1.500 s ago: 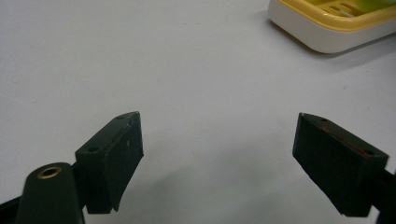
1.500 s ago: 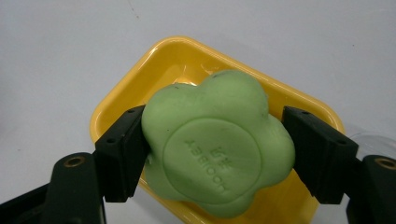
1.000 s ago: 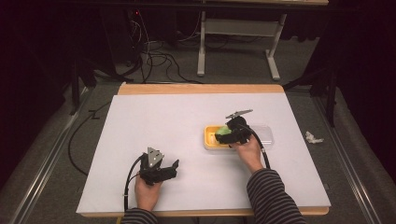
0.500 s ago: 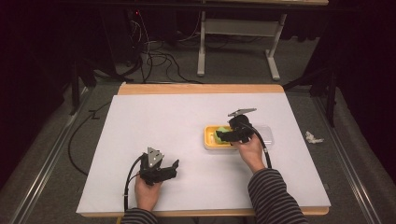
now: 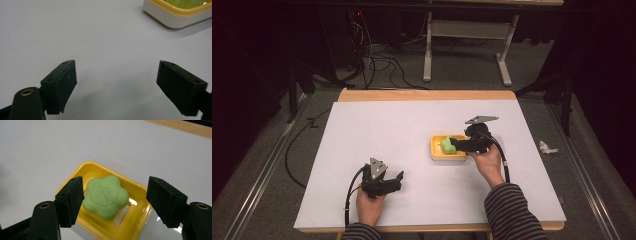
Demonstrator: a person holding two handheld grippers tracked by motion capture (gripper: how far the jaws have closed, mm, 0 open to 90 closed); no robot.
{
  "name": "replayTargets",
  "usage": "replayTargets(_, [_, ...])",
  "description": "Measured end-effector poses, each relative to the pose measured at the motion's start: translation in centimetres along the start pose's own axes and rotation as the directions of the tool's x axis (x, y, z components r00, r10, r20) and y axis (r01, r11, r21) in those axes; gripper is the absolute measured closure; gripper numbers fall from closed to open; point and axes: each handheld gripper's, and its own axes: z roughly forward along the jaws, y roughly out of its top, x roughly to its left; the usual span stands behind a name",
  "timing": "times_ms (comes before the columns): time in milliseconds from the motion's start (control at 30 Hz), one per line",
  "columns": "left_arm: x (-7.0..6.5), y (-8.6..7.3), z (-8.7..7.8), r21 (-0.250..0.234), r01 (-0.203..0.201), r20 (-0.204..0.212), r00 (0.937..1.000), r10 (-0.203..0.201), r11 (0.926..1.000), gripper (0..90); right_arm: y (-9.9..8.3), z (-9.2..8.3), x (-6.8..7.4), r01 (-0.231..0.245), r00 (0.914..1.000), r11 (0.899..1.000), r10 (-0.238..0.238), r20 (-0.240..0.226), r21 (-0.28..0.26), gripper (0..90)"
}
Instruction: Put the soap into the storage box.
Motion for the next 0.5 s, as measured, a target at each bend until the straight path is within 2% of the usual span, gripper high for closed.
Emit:
replayTargets(133, [0.0,0.0,0.0,0.0,0.001,0.0,1.0,-0.001,1.0,17.2,-0.2,-0.9,-0.2,-0.006,1.0,1.0,0.006,0.0,-0.025,30.7])
replayTargets(500, [0.0,0.0,0.0,0.004,-0.005,-0.002,1.0,0.005,1.0,17.0,-1.4,-2.7,-1.1,-0.005,1.0,0.999,0.005,0.003,-0.045,30.8])
